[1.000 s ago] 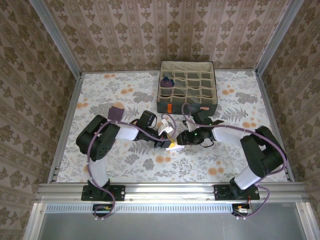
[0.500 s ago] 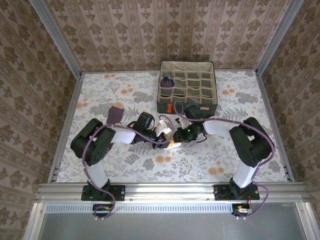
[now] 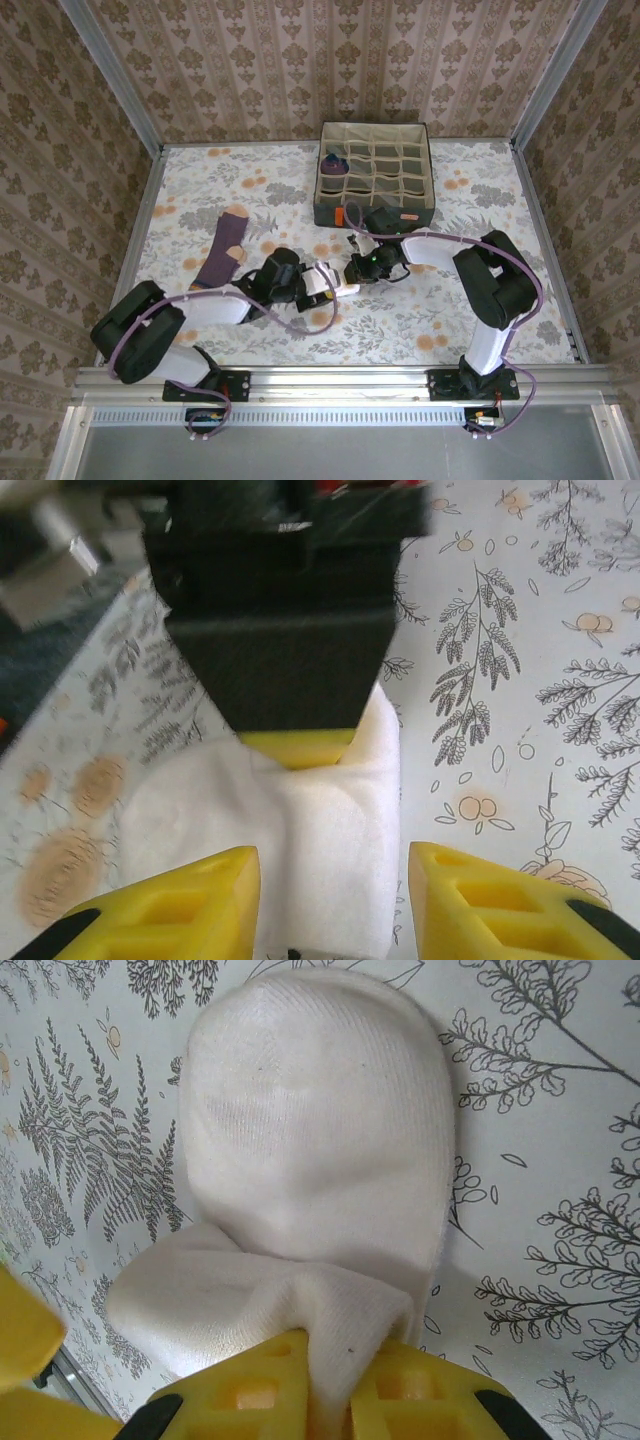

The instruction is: Roll the socks

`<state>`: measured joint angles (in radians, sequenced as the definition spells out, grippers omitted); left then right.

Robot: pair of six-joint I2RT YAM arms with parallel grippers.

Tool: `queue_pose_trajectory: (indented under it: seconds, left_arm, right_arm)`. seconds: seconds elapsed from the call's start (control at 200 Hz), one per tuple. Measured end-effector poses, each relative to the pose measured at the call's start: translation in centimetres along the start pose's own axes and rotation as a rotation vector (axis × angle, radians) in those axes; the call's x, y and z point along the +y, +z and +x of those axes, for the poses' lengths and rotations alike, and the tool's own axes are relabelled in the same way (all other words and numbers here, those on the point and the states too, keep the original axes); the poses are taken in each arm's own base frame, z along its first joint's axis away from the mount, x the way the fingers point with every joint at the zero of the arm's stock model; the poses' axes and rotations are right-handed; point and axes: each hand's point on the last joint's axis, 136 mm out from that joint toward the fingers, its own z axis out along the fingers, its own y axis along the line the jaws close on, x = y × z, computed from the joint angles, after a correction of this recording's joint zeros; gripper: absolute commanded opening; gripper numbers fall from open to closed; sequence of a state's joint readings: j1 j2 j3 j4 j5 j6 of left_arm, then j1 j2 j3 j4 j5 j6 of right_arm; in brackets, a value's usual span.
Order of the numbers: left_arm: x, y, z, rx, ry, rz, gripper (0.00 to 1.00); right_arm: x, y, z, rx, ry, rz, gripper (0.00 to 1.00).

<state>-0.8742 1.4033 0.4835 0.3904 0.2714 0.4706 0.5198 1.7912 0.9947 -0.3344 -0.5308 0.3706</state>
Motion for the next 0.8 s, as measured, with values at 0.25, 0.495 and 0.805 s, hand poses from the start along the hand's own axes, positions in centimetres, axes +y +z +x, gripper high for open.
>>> queue_pose_trajectory:
  seconds: [0.25,0.495,0.805]
  left_arm:
    - [-0.7,2.0,0.7,0.107,0.23,-0.075,0.39]
    - [-0.1,4.6,2.6,0.216,0.257,-0.103,0.09]
    - [0.6,4.5,2.4,0.209,0.038,0.002,0.0]
  right_arm:
    - [0.0,0.0,0.0,0.017,0.008,0.007,0.12]
    - [-0.1,0.0,0.1,0.022,0.011,0.011,0.17]
    - [-1.4,-1.5,0.2,-0.031,0.017,0.071,0.47]
